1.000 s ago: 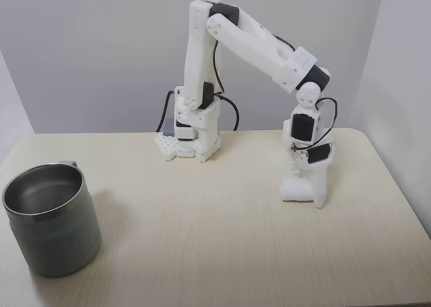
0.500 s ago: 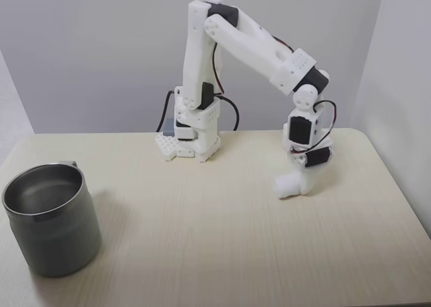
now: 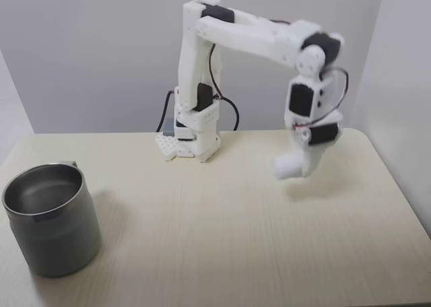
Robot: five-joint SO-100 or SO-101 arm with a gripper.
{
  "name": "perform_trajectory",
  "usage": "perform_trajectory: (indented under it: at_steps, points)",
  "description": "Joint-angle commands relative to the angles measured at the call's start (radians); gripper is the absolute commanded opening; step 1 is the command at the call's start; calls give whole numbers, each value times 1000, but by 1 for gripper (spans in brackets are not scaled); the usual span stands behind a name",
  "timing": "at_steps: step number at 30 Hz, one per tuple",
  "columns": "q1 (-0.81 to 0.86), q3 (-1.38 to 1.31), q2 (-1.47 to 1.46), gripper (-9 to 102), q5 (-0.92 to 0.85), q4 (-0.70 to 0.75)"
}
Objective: Grasp a dressing and put it in the cup.
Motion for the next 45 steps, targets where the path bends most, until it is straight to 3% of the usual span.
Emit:
perform_trajectory:
  at_steps: [1, 11, 24, 35, 45]
  points:
    - [46, 181, -38, 0, -26, 137]
    - [219, 238, -287, 0, -97, 256]
    - [845, 190, -497, 0, -457, 244]
    - [1331, 367, -284, 0, -683, 230]
    - [1506, 712, 83, 0, -744, 230]
